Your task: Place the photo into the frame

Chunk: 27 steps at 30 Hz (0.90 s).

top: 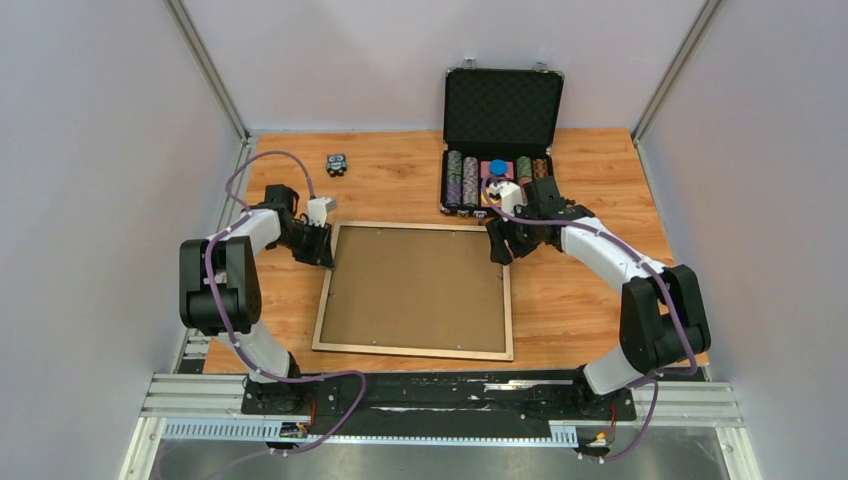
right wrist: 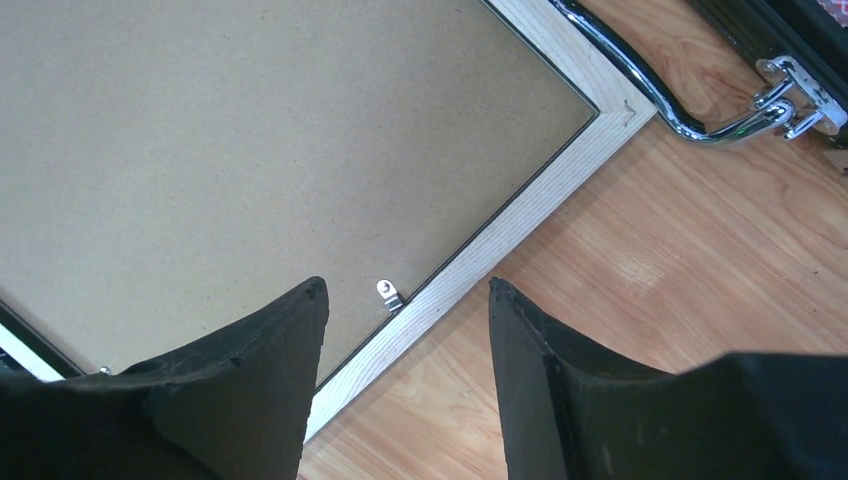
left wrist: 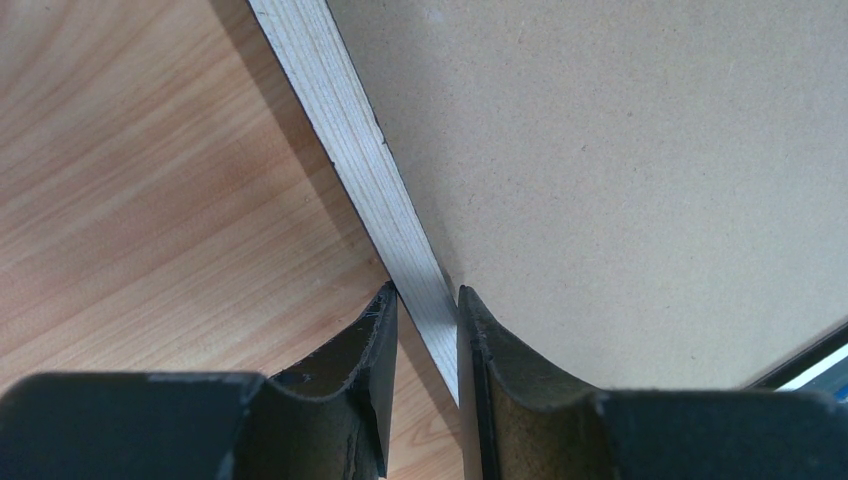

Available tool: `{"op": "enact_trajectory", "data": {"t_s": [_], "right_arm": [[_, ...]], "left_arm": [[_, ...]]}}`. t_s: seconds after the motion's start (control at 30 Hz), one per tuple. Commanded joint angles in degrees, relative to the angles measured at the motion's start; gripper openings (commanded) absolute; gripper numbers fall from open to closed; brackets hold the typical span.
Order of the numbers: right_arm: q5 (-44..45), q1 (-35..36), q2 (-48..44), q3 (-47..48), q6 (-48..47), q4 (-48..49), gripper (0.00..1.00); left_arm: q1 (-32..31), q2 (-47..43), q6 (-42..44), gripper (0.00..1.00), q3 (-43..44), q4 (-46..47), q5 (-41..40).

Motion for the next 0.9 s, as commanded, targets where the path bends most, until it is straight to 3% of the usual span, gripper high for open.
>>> {"op": "enact_trajectory", "data": {"t_s": [0.0,0.6,0.87], "right_arm": [[-2.4,0.4,-2.6,0.7,0.8,1.3,0.59],[-8.0,2.5,-5.9,-0.4,-0.3,1.4,0.64],[-5.2,6.6,-9.9,-3.1,-3.1,1.7,0.66]], "left_arm": [[-0.4,0.1,1.6,0.32,0.1,1.6,-0.1],[-0.4,-1.1,1.5,0.35,0.3,2.1,-1.0],[-0.3,-2.5,1.2,0.40,0.1,3.3,-2.2]]}}
